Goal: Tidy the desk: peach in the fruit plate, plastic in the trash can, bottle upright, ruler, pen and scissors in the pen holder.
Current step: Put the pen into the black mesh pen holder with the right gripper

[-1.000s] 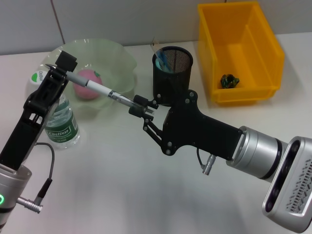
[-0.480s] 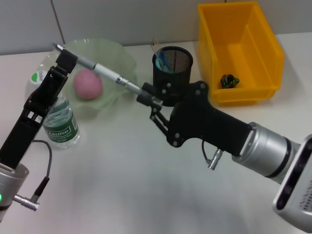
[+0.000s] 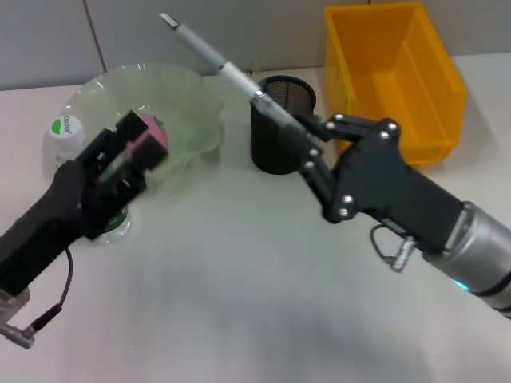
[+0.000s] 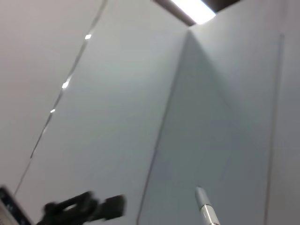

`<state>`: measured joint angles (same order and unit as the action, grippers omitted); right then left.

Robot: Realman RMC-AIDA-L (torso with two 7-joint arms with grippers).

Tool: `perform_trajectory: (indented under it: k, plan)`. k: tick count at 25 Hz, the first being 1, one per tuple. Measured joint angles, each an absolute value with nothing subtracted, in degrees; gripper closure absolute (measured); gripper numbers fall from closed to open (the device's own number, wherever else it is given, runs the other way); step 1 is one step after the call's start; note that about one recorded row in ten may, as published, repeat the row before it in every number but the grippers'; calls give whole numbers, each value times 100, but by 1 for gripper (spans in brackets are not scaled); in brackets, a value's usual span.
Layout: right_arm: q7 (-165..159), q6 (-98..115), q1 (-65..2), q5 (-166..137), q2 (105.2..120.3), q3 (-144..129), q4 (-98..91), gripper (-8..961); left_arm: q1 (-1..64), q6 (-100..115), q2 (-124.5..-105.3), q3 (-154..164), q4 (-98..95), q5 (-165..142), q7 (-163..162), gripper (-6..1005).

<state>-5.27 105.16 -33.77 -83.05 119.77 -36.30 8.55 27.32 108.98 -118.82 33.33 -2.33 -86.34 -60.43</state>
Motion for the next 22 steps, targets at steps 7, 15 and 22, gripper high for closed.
perform_trajectory:
  k: [7,15,22]
  plan:
    - [-1924,10812,-2817,-8297,11941,-3225,333,835,2637,10921,-11841,4800,-1417,-8634,-5498,216]
    - [-4631,10780,-2128,-8296,11917,-2945,-1279,835,2409,10130,-11736,5945,-2449,-8682,-5343,216]
    - [-7376,10428,-1807,-8395,11901,-2924,-3508,835,2363,9570,-11681,5951,-2598,-9051,-4884,216]
